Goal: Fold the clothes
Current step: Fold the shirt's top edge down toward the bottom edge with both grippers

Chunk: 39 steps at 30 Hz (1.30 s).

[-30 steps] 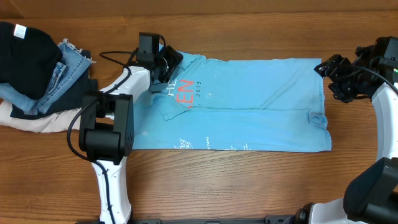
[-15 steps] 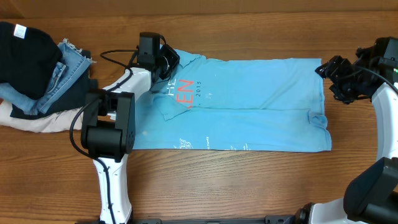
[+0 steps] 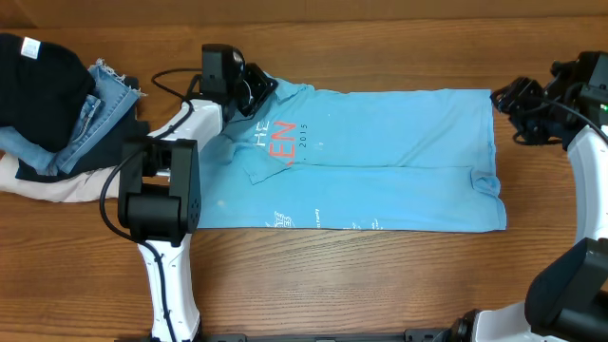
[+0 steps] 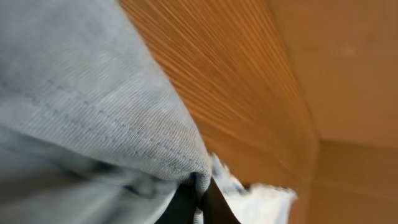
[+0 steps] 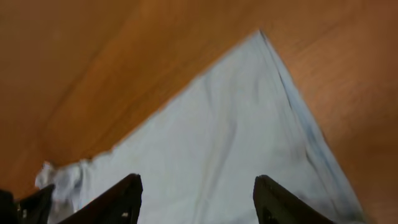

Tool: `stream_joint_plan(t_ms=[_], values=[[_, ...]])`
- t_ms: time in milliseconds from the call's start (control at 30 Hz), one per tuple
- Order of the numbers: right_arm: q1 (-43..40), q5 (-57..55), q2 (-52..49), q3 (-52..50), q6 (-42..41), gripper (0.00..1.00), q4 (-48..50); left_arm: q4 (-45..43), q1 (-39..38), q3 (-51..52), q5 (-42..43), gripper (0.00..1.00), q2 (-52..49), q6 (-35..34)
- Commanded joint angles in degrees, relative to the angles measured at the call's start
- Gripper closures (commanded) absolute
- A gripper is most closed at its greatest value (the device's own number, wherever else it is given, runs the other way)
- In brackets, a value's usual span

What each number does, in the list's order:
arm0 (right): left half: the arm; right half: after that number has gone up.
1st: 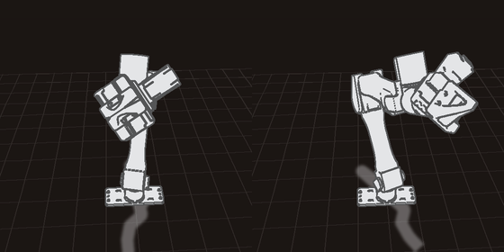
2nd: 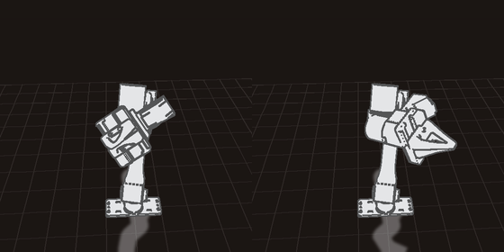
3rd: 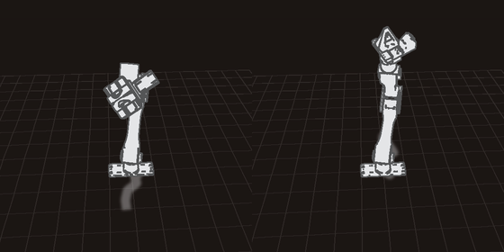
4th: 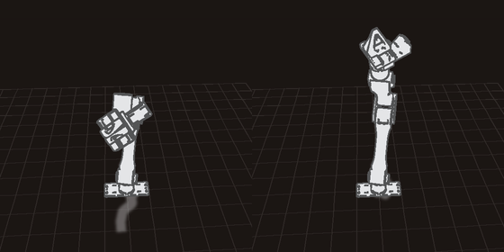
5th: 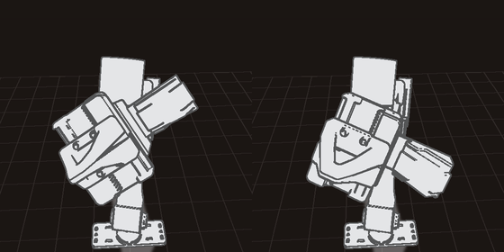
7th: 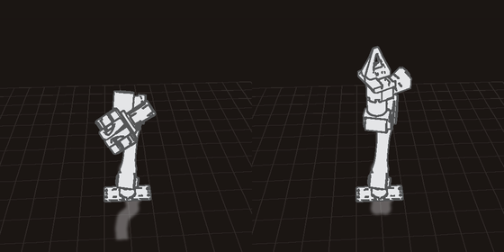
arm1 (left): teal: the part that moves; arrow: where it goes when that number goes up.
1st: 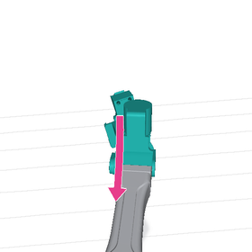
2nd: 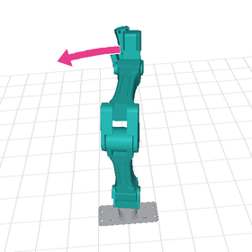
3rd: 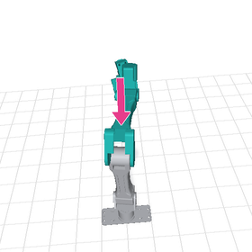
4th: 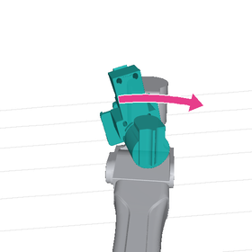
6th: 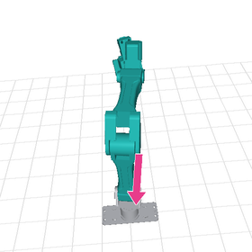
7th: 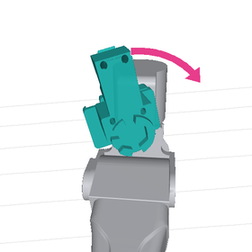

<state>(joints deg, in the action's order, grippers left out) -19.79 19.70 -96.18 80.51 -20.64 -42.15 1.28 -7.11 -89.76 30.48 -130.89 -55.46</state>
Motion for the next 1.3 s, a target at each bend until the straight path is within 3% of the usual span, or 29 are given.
stream_joint_plan(t_ms=[0, 133, 267, 533, 800, 867, 900, 933, 1033, 1067, 1100, 1233, 1267], values=[[-0.28, -0.07, -5.40, 0.94, 1.60, 0.40, 7.41, 6.16, 0.35, -1.75, 7.58, 0.96, 5.03, 5.68], [-0.63, -0.22, -13.35, 0.96, 3.13, 0.38, 18.40, 17.25, 0.35, -1.77, 6.16, 0.96, 9.42, 12.39], [-2.97, -0.20, -20.76, 0.96, 3.10, 0.37, 28.81, 27.12, 0.33, -1.77, -0.33, 0.96, 14.97, 18.71], [-3.26, -0.11, -32.63, 1.01, 1.53, 0.45, 40.28, 28.33, 0.33, -1.77, -1.14, 0.96, 15.89, 19.08], [-1.05, 5.53, -36.35, 1.01, 0.13, 0.48, 43.95, 28.30, 0.22, -1.77, -2.56, 0.96, 15.89, 18.62], [-1.05, 6.12, -36.35, 1.01, 0.09, 0.66, 42.93, 28.30, 0.22, -1.75, -2.60, 0.96, 15.89, 18.62], [-1.05, 6.12, -36.35, 1.01, 0.07, 0.66, 41.99, 28.30, 0.22, -1.77, -2.58, 0.96, 15.89, 18.64], [-1.05, 6.08, -36.35, 1.01, 0.09, 0.55, 41.35, 28.33, 0.20, -1.77, -2.58, 0.96, 15.89, 18.64], [-1.05, 5.86, -36.35, 1.01, 0.13, 0.54, 39.15, 28.30, 0.20, -1.77, -2.62, 0.96, 15.89, 18.64], [-1.05, 5.88, -36.35, 1.01, 0.55, 0.57, 38.80, 28.28, 0.20, -1.75, -2.62, 0.96, 15.89, 18.64], [-1.05, 5.88, -36.33, 1.01, 0.79, 0.71, 38.77, 28.28, 0.22, -1.77, -2.62, 0.96, 15.89, 18.64], [-1.33, 6.08, -36.04, 1.46, 0.76, 0.95, 37.00, 28.28, 0.22, -1.77, -2.58, 0.96, 15.89, 18.64], [-1.40, 6.08, -35.93, 2.32, 0.76, 0.96, 35.45, 28.28, 0.22, -1.77, -2.58, 0.96, 15.89, 18.64]])
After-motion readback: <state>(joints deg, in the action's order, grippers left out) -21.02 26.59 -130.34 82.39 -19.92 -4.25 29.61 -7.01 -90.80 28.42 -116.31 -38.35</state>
